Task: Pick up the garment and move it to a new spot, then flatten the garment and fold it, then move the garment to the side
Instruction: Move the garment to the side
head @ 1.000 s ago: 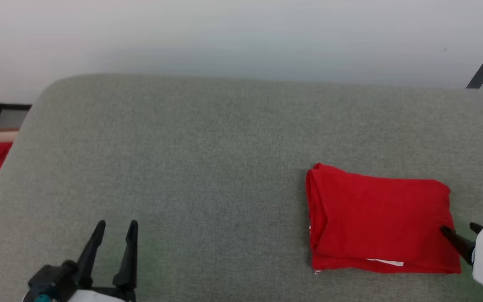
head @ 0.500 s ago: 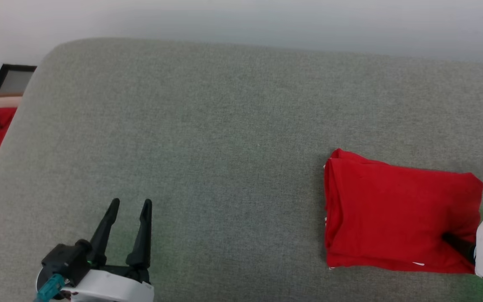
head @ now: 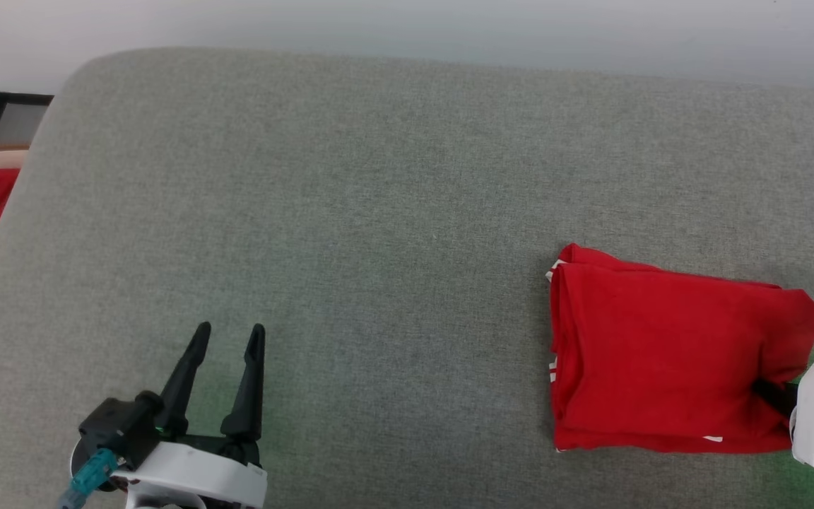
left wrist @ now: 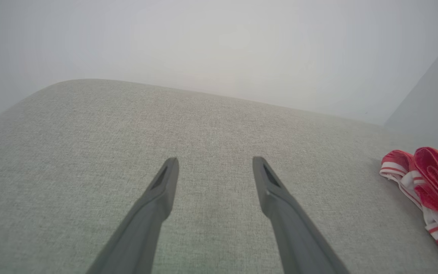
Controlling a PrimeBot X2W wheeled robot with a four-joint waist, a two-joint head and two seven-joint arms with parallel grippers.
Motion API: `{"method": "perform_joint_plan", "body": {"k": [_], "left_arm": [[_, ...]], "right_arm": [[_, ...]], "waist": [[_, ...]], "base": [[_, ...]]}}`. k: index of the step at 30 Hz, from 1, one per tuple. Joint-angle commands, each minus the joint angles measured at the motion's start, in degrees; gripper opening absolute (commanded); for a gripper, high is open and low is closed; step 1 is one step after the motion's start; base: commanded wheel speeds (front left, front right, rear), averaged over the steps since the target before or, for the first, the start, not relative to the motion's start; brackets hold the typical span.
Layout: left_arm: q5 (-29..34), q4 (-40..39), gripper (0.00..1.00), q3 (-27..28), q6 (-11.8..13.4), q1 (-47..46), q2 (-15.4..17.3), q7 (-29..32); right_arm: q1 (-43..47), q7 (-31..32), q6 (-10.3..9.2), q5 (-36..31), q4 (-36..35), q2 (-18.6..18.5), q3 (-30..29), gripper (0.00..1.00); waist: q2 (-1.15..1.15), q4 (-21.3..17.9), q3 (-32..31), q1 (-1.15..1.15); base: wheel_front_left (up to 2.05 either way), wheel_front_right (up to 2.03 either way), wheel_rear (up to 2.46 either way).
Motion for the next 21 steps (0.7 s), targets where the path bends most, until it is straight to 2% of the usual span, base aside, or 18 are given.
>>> {"method": "perform_joint_plan", "body": {"k": [1,9,21], "left_arm": [[-0.23,0.13,1.00,-0.09,-0.09,-0.48,0.20,0.01],[-0.80,-1.19,1.00,-0.06,-0.10,-1.08,0.13,0.02],[1.06,-6.58,1.00,-1.38,-0.11,-4.54,2.52,0.02]], "right_arm": [[0.40,-0.74,-0.03,0.28,1.11,0.93,0.09,0.00],[-0.83,-5.61,-0.05,1.93,-0.63,0.23,-2.48,0.00],[-3.63,-12.48,-0.05,1.27,0.30,-2.20,-9.30,0.00]], "waist": [[0.00,-0.21,-0.16,0.00],[0.00,-3.33,0.24,0.00],[0.00,-13.61,3.59,0.00]], "base": [[0.00,0.00,0.00],[0.00,0.00,0.00],[0.00,0.00,0.00]]}}
